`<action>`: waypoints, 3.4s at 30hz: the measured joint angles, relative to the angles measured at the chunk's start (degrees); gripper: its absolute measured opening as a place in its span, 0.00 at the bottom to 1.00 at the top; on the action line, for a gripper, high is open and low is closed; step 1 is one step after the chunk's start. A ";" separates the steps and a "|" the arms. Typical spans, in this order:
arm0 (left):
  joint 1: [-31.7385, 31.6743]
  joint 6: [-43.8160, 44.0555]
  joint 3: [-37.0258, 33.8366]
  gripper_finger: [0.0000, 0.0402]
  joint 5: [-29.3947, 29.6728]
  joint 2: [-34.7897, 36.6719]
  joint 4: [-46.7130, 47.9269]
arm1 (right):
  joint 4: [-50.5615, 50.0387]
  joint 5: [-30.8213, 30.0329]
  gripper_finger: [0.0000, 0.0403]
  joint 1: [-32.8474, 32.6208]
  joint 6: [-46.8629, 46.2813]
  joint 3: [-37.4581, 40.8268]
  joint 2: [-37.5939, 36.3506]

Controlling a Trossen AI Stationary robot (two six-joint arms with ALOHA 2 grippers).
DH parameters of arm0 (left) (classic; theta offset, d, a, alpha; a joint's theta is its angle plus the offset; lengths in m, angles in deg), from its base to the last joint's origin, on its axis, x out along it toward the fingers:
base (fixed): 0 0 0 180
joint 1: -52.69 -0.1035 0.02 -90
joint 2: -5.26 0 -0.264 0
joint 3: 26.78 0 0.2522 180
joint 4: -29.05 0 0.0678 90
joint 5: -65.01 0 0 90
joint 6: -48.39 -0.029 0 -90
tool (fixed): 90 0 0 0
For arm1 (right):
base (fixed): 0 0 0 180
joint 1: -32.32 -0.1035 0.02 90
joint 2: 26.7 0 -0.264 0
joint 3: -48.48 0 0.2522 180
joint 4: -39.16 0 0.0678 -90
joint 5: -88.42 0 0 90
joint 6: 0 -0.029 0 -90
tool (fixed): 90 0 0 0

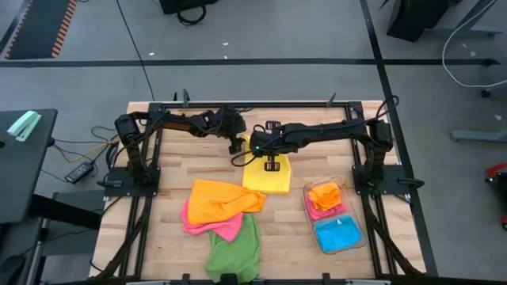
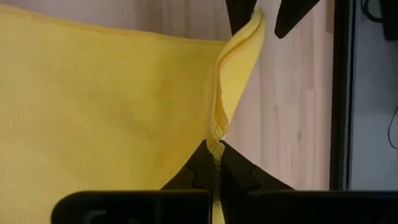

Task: Fold microfiber towels
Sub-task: Fold the yellow towel

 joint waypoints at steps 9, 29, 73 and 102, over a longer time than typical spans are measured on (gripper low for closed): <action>0.02 -1.06 -0.02 0.55 -1.50 0.00 0.80 | 0.08 0.05 0.03 -1.18 -1.07 0.00 0.00; 2.10 -0.76 -0.06 0.04 -2.52 0.70 3.01 | 0.19 0.97 0.03 -1.90 -3.34 0.02 0.00; 6.51 0.33 4.23 0.04 4.55 19.04 27.21 | 14.33 9.98 0.03 10.84 16.65 12.01 -11.50; 30.73 16.92 -6.21 0.05 2.72 19.04 19.23 | 24.15 13.98 0.03 -10.73 4.71 25.29 -11.58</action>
